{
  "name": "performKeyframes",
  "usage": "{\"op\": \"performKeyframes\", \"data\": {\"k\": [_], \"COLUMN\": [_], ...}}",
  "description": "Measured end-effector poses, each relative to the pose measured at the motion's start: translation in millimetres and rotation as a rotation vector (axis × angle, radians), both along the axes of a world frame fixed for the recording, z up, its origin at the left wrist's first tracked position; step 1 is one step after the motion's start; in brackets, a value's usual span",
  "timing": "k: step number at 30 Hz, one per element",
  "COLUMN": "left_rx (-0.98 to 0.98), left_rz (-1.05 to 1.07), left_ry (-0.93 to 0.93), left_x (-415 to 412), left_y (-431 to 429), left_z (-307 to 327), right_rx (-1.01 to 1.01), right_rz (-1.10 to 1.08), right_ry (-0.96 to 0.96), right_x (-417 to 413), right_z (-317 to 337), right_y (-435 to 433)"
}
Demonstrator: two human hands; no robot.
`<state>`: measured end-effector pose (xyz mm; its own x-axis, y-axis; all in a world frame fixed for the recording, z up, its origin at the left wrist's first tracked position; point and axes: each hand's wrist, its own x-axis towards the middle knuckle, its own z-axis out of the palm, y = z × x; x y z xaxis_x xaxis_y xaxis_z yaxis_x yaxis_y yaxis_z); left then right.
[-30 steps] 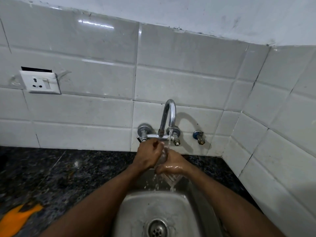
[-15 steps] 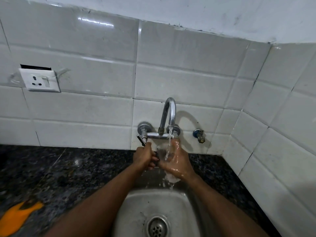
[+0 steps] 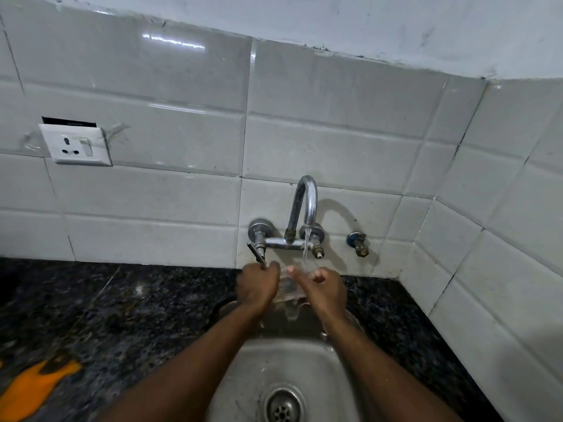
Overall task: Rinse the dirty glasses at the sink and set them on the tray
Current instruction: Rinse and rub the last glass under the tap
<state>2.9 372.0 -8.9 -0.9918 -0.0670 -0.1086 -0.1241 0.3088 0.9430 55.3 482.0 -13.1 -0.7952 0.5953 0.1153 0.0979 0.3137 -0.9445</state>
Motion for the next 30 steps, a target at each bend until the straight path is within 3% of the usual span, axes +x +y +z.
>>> {"op": "performKeyframes", "data": {"k": [2, 5, 8, 13, 17, 20, 24, 27, 30], "left_rx": [-0.314, -0.583, -0.749, -0.839, -0.656, -0.403, 0.086, 0.096, 0.143], "left_rz": [-0.051, -0.155, -0.285, -0.364, -0.278, -0.216, -0.218, -0.391, -0.457], "left_ry": [0.289, 0.536, 0.699, 0.714, 0.508, 0.193, -0.221, -0.429, -0.485], "left_x": [-6, -11, -20, -34, -45, -59, -59, -55, -62], "left_y": [-10, -13, -14, -19, -29, -35, -36, -37, -34], "left_z": [14, 33, 44, 49, 36, 17, 3, -4, -10], "right_rx": [-0.225, -0.614, -0.786, -0.809, -0.742, -0.539, -0.007, 0.521, 0.93], "right_rz": [0.138, 0.353, 0.36, 0.374, 0.444, 0.574, 0.738, 0.929, 1.022], "right_ry": [-0.063, -0.117, -0.125, -0.165, -0.147, -0.115, -0.075, -0.094, -0.206], "right_x": [1, -7, -12, -15, -10, -7, -10, -13, -15], "right_z": [-4, -16, -28, -37, -35, -31, -17, 6, 31], "right_y": [11, 11, 3, -4, -3, -1, 7, 21, 30]}}
